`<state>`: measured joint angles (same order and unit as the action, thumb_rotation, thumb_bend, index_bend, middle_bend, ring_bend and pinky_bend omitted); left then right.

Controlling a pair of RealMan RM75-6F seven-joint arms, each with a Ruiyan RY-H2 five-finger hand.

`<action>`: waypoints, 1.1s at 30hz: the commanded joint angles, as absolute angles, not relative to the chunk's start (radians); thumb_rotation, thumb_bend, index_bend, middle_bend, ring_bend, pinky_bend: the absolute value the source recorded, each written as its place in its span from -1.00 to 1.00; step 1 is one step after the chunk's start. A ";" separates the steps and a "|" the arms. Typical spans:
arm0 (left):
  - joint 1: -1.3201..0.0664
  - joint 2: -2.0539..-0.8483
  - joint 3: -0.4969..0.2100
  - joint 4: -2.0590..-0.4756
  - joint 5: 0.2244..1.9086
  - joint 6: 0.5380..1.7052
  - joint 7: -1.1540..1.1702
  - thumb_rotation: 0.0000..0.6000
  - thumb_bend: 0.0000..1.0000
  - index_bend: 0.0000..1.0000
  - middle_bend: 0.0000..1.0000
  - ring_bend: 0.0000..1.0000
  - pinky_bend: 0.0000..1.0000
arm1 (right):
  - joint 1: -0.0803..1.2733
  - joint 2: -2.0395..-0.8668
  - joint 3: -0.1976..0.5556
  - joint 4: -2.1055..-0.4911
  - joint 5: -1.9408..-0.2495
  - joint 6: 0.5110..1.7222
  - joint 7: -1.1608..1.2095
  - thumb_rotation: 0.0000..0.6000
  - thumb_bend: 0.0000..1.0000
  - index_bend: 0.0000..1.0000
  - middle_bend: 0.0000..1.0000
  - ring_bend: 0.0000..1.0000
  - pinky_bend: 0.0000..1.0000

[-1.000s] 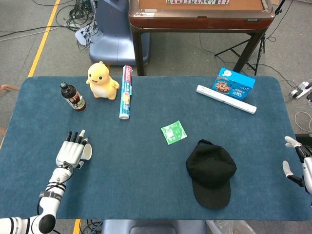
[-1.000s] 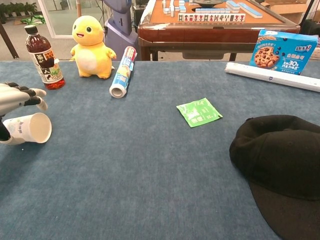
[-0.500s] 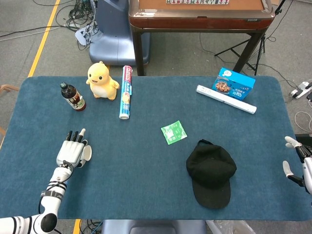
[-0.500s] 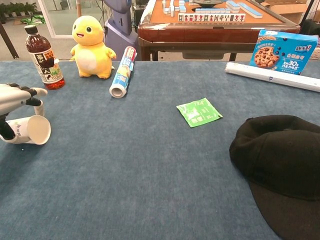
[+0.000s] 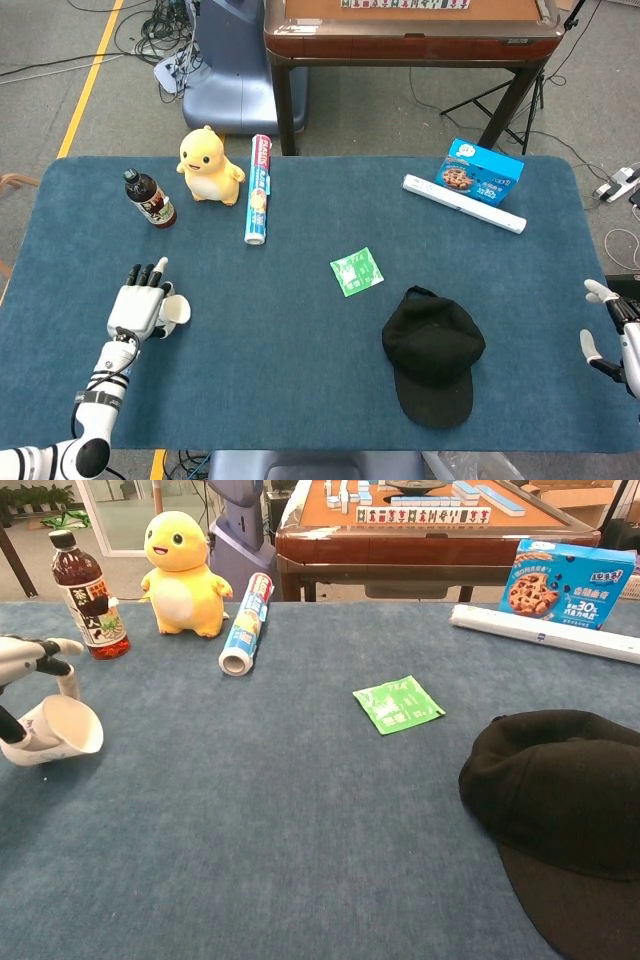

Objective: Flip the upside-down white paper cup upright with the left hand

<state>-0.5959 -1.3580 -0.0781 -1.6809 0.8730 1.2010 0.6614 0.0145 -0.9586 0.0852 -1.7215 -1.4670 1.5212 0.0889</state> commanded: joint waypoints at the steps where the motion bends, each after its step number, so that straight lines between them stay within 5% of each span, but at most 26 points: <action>1: -0.560 -1.338 -0.117 -1.674 0.903 1.228 0.551 1.00 -0.61 -0.26 -1.00 -1.00 -1.00 | 0.015 -0.960 0.085 -1.721 -1.466 1.519 0.087 1.00 -0.12 -0.59 -0.38 -0.45 -0.05; 17: -0.466 -1.316 -0.221 -1.666 0.829 1.164 0.184 1.00 -0.61 -0.30 -1.00 -1.00 -1.00 | 0.020 -0.963 0.082 -1.726 -1.462 1.507 0.070 1.00 -0.12 -0.60 -0.38 -0.45 -0.05; 33: -0.359 -1.407 -0.242 -1.567 0.897 1.143 -0.148 1.00 -0.63 -0.30 -1.00 -1.00 -1.00 | 0.020 -0.964 0.081 -1.726 -1.463 1.507 0.068 1.00 -0.12 -0.59 -0.38 -0.45 -0.05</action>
